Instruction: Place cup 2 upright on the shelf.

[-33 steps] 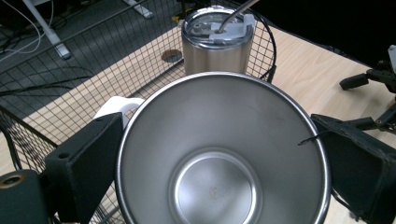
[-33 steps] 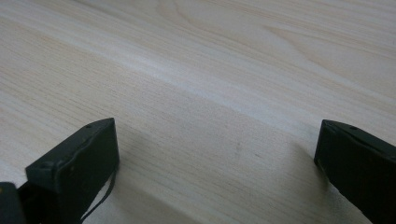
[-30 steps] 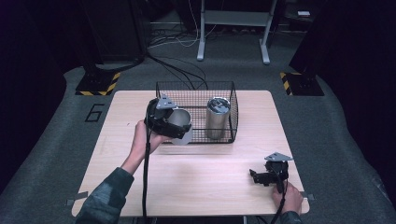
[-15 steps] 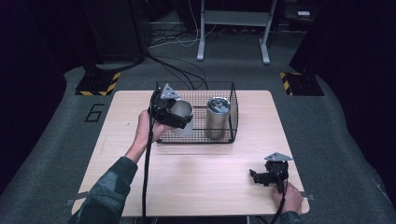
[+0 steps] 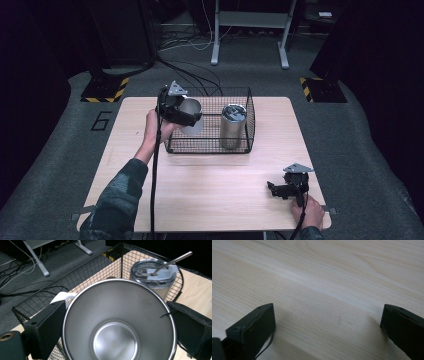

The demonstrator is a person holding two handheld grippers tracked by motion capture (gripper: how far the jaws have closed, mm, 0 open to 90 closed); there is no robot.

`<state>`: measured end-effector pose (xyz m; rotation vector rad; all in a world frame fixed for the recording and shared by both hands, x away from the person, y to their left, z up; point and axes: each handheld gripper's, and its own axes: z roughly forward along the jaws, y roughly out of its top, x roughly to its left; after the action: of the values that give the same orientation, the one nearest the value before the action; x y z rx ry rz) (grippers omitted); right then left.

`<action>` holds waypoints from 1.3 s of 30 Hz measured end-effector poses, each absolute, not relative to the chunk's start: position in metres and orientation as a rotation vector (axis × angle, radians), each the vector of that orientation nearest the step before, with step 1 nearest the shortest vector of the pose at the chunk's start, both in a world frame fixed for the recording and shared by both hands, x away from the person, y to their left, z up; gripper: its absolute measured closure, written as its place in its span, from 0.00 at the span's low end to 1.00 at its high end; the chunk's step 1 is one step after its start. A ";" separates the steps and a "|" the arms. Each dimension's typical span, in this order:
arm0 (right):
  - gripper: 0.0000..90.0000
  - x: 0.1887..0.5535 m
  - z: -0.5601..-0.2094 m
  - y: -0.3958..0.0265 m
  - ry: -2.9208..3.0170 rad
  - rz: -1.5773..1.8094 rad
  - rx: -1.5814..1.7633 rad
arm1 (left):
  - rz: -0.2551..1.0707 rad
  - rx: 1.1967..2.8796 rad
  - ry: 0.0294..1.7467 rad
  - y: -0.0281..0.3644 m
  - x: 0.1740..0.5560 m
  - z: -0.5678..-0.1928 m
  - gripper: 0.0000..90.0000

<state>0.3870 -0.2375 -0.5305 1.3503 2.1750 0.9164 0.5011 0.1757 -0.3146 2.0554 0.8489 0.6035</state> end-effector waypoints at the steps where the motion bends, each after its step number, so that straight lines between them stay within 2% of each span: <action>1: 0.00 0.387 -0.531 -0.238 2.175 0.916 1.350 | 0.613 2.057 0.849 0.176 0.503 -0.315 0.07; 17: 0.00 0.387 -0.530 -0.237 2.174 0.916 1.353 | 0.636 2.088 0.886 0.168 0.530 -0.326 0.07; 39: 0.00 0.387 -0.531 -0.238 2.175 0.916 1.351 | 0.585 2.134 0.932 0.154 0.555 -0.356 0.07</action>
<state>0.3870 -0.2375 -0.5305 1.3514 2.1746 0.9164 0.5554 0.1541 -0.3565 2.1342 0.9315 0.5852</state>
